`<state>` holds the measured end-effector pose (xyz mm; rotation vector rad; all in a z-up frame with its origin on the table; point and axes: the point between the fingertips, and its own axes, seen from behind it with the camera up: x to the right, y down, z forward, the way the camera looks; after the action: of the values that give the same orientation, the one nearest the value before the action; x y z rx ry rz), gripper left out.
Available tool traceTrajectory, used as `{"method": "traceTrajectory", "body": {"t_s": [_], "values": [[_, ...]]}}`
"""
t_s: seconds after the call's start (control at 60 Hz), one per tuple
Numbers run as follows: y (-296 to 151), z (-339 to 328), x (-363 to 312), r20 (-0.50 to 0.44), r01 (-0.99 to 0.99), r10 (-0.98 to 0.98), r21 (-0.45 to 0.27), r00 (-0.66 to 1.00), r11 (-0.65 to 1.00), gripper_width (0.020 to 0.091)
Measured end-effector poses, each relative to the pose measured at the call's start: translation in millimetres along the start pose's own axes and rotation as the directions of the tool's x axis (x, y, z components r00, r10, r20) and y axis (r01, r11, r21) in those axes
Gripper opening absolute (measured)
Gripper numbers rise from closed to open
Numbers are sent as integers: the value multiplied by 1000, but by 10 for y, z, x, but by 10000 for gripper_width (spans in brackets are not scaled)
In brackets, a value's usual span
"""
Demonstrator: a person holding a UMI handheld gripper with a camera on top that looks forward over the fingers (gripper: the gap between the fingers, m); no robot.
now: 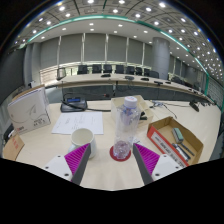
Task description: Pour water
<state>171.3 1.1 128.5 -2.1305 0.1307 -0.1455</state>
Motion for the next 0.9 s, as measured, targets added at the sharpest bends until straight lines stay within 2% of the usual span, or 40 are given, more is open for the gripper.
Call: {"method": "traceTrajectory", "body": {"t_s": [0.233,0.467,0.667,0.9], "values": [[27,-1225,-595,-14,-12,11,-76,1000,997,860],[125,-2223,-1119,-8,14,-15,-74,1000,997,862],[261,-2615,-1230,-15,19,-21,-74,1000,997,858],[385,-2770,-1167,-32,30,-33,-84,999,996,859]]}}
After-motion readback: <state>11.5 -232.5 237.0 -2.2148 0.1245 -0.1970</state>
